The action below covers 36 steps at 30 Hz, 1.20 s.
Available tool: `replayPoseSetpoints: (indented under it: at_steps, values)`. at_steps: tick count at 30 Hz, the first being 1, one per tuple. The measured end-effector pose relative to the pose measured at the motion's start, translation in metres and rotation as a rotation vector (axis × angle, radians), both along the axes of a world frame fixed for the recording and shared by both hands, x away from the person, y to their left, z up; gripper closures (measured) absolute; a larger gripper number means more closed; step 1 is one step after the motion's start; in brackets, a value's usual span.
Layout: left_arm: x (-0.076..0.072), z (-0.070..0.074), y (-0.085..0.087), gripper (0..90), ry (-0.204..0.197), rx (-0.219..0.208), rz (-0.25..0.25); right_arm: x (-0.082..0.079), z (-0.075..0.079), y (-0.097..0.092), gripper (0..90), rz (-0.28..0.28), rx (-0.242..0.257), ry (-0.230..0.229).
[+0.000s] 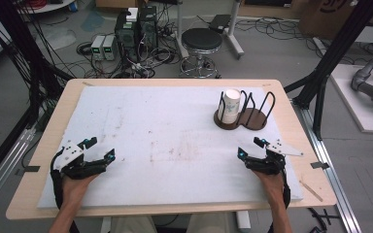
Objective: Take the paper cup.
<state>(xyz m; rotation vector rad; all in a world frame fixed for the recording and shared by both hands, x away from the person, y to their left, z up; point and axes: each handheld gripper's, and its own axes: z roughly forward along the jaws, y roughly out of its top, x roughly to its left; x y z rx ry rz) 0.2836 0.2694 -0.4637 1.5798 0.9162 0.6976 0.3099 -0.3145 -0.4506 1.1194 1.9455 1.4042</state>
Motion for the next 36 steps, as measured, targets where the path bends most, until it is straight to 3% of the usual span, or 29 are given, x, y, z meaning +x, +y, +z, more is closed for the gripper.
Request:
replayPoseSetpoints:
  at_steps: [11, 19, 26, 36]
  values:
    - [0.001, 0.000, -0.001, 16.5, 0.006, 0.007, 0.003, 0.000, 0.000, -0.001, 17.0, 0.010, 0.004, -0.005]
    - [0.001, 0.000, -0.002, 16.4, 0.008, 0.017, 0.004, 0.001, 0.001, 0.001, 17.0, 0.023, -0.022, 0.001]
    - [0.001, 0.000, -0.002, 16.5, 0.011, 0.015, -0.001, 0.003, 0.002, 0.001, 17.0, 0.028, -0.028, 0.038]
    - [0.003, 0.001, -0.002, 16.5, 0.024, 0.020, -0.003, 0.010, 0.041, -0.005, 17.0, 0.050, -0.049, 0.004]
